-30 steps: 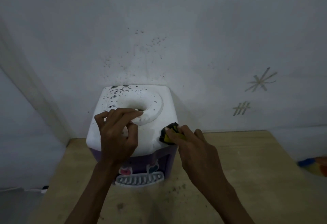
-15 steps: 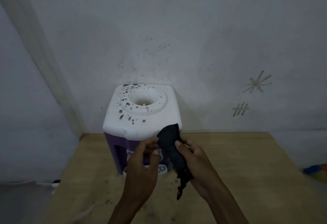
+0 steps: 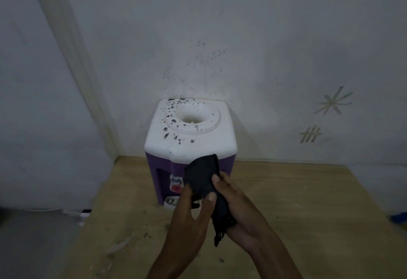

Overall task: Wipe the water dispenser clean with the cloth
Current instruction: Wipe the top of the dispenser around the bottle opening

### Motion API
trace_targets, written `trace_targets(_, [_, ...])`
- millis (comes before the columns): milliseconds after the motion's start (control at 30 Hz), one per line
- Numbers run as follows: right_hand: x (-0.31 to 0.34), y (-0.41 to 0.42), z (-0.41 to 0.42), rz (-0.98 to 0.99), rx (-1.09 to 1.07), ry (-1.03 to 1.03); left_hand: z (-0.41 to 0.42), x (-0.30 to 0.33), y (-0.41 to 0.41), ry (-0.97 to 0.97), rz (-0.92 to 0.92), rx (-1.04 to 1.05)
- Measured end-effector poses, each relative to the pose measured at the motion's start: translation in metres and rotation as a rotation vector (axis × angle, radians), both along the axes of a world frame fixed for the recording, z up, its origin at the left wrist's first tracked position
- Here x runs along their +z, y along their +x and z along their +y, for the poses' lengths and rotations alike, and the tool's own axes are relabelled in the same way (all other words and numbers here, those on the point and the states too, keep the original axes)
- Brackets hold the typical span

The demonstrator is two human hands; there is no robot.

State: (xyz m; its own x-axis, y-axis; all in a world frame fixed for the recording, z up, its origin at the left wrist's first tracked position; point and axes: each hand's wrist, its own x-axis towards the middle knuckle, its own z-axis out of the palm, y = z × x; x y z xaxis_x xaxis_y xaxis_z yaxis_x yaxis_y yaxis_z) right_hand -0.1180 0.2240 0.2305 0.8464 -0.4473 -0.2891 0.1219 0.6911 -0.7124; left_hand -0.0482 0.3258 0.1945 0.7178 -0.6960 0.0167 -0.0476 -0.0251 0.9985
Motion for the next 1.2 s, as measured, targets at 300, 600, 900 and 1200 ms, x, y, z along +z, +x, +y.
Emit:
trace_targets(300, [-0.02, 0.01, 0.013, 0.23, 0.13, -0.098, 0.005, 0.011, 0.011, -0.094, 0.04, 0.177])
trace_targets(600, [0.003, 0.024, -0.069, 0.412, 0.045, -0.64, 0.007, 0.025, 0.073, -0.074, -0.261, 0.385])
trace_targets(900, [0.04, 0.077, -0.148, 0.465, -0.277, -0.765, -0.042, 0.014, 0.08, 0.312, -1.063, 0.202])
trace_targets(1200, [0.019, 0.104, -0.16, 0.494, -0.362, -0.767, -0.092, 0.001, 0.065, 0.489, -1.112, 0.235])
